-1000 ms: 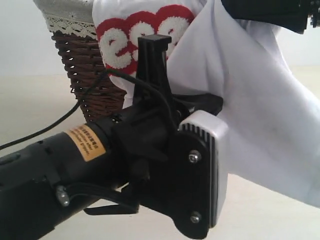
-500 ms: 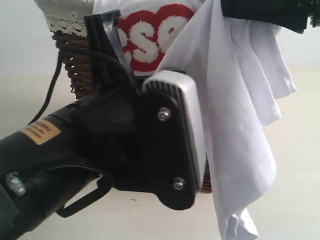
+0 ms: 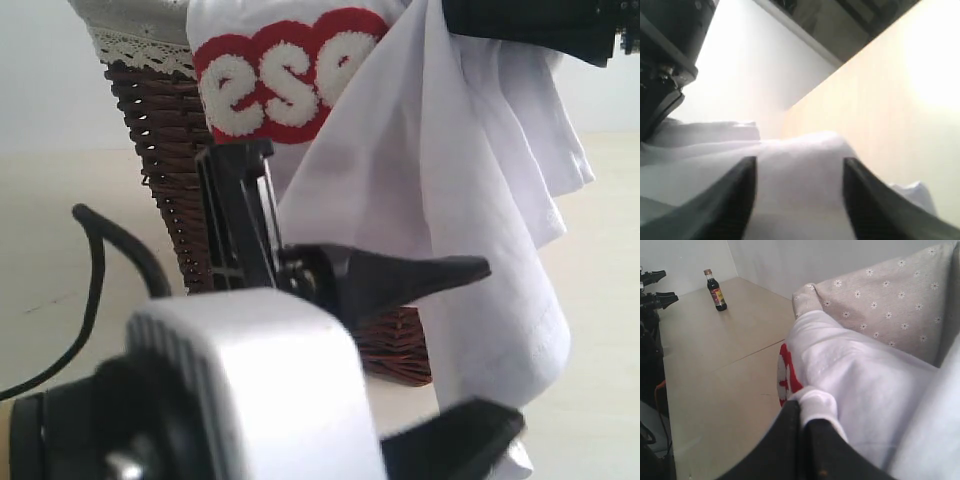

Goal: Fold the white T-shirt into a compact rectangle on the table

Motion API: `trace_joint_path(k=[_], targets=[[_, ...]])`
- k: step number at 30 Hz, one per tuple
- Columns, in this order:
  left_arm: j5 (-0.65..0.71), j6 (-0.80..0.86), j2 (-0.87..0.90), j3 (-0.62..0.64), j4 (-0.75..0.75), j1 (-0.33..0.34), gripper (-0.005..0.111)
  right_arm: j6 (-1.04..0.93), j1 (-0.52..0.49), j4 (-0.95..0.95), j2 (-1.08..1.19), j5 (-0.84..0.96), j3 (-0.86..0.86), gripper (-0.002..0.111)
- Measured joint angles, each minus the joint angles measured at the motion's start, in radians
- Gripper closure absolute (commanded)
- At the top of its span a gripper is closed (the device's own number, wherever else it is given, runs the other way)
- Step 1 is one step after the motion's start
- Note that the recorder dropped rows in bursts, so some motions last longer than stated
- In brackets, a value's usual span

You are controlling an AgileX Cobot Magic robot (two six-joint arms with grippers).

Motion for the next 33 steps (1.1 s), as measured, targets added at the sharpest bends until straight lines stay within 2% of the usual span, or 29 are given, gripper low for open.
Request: trace_joint_path(k=[6, 8, 14, 15, 16, 17, 19, 21, 22, 24, 27, 29, 33], targets=[[0.024, -0.239, 0.037, -0.018, 0.046, -0.011, 0.026, 0.0, 0.0, 0.0, 0.0, 0.0, 0.0, 0.108], [0.024, -0.258, 0.076, -0.032, 0.049, -0.013, 0.032, 0.0, 0.0, 0.0, 0.0, 0.0, 0.0, 0.108], [-0.109, -0.265, 0.182, -0.058, 0.015, -0.015, 0.078, 0.0, 0.0, 0.0, 0.0, 0.0, 0.0, 0.108], [-0.124, -0.265, 0.185, -0.058, 0.01, -0.015, 0.095, 0.0, 0.0, 0.0, 0.0, 0.0, 0.0, 0.108], [-0.13, -0.263, 0.185, -0.058, 0.003, -0.015, 0.104, 0.0, 0.0, 0.0, 0.0, 0.0, 0.0, 0.108], [-0.13, -0.263, 0.185, -0.058, -0.004, -0.015, 0.107, 0.0, 0.0, 0.0, 0.0, 0.0, 0.0, 0.108], [-0.12, -0.224, 0.185, -0.058, -0.061, -0.015, 0.107, 0.0, 0.0, 0.0, 0.0, 0.0, 0.0, 0.108], [-0.136, -0.084, 0.185, -0.059, -0.216, -0.029, 0.107, -0.004, 0.0, 0.0, 0.0, -0.023, 0.0, 0.108], [-0.193, 0.024, 0.176, -0.059, -0.321, -0.05, 0.107, -0.015, 0.0, -0.007, -0.002, -0.037, -0.017, 0.108], [-0.337, 0.156, 0.144, -0.059, -0.427, -0.108, 0.107, -0.031, 0.0, -0.017, -0.022, -0.039, -0.068, 0.108], [-0.469, 0.268, 0.055, -0.061, -0.462, -0.218, 0.107, -0.029, 0.0, -0.017, -0.052, -0.013, -0.155, 0.108], [-0.513, 0.313, -0.003, -0.077, -0.459, -0.263, 0.107, 0.008, 0.0, -0.017, -0.054, -0.016, -0.221, 0.108], [-0.602, 0.436, -0.094, -0.148, -0.491, -0.278, 0.107, 0.069, 0.0, -0.017, -0.056, -0.052, -0.374, 0.108]])
